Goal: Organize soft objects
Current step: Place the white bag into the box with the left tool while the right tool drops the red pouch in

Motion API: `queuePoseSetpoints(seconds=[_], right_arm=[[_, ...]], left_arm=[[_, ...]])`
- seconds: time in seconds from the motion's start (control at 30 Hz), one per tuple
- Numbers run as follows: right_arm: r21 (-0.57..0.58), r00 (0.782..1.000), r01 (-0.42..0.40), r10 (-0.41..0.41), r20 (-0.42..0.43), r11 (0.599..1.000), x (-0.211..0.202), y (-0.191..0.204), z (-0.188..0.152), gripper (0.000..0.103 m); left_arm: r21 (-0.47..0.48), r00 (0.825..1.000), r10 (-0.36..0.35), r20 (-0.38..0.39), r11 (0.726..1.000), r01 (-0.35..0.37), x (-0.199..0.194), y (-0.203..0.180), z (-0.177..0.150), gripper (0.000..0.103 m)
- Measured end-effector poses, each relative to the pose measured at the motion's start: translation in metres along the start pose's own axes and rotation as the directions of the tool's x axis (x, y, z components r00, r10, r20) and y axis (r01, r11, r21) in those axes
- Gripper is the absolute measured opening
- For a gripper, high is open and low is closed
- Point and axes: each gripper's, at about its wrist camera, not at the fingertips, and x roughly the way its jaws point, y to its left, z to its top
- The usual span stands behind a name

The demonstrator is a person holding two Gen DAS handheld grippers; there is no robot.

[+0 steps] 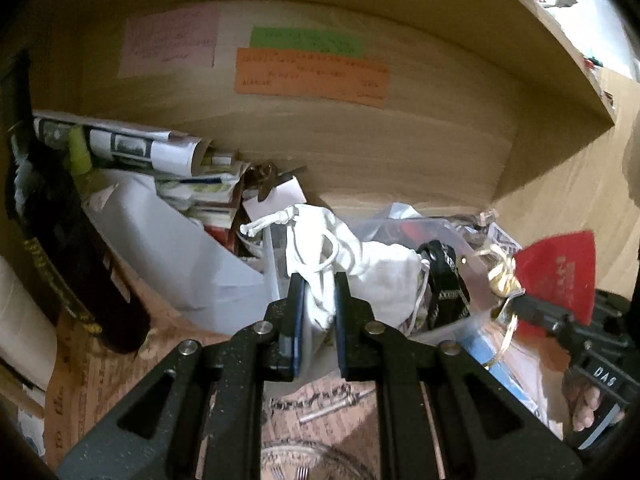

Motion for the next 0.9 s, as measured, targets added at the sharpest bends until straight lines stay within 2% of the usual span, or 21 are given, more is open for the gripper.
queuePoseSetpoints(seconds=[0.2,0.5,0.7,0.73,0.77,0.8,0.83,0.87,0.9], right_arm=[[0.012,1.0,0.014,-0.014,0.012,1.0,0.022,-0.008,0.019,0.013],[0.023,0.99,-0.002,0.005,-0.14,1.0,0.081,-0.014,0.011,0.013],[-0.009,0.981,0.015,-0.016,-0.191,1.0,0.091,-0.013,0.002,0.014],[-0.012,0.981,0.019,-0.021,-0.193,1.0,0.091,-0.013,0.001,0.017],[-0.015,0.98,0.021,-0.024,-0.197,1.0,0.09,-0.013,0.001,0.02],[-0.018,0.979,0.025,-0.028,-0.2,1.0,0.089,-0.013,0.0,0.026],[-0.019,0.979,0.03,-0.034,-0.2,0.999,0.088,-0.013,0.0,0.034],[-0.023,0.979,0.038,-0.041,-0.198,0.999,0.086,-0.014,0.0,0.04],[-0.028,0.98,0.047,-0.051,-0.194,0.999,0.085,-0.014,0.0,0.051]], left_arm=[[0.023,1.0,0.011,-0.007,1.0,-0.011,0.02,-0.009,0.008,0.013],[0.061,0.994,0.009,-0.108,0.998,-0.002,0.063,-0.019,0.004,0.013],[0.072,0.988,0.012,-0.152,0.997,-0.001,0.082,-0.019,-0.001,0.013],[0.074,0.988,0.012,-0.156,0.997,-0.001,0.083,-0.019,-0.001,0.014],[0.076,0.987,0.011,-0.161,0.997,0.001,0.084,-0.019,-0.001,0.016],[0.077,0.986,0.013,-0.167,0.997,0.0,0.084,-0.02,-0.001,0.023],[0.077,0.985,0.015,-0.17,0.997,-0.002,0.084,-0.02,-0.001,0.033],[0.076,0.985,0.013,-0.172,0.997,0.0,0.083,-0.02,-0.001,0.039],[0.07,0.985,0.008,-0.174,0.998,0.004,0.082,-0.02,-0.001,0.053]])
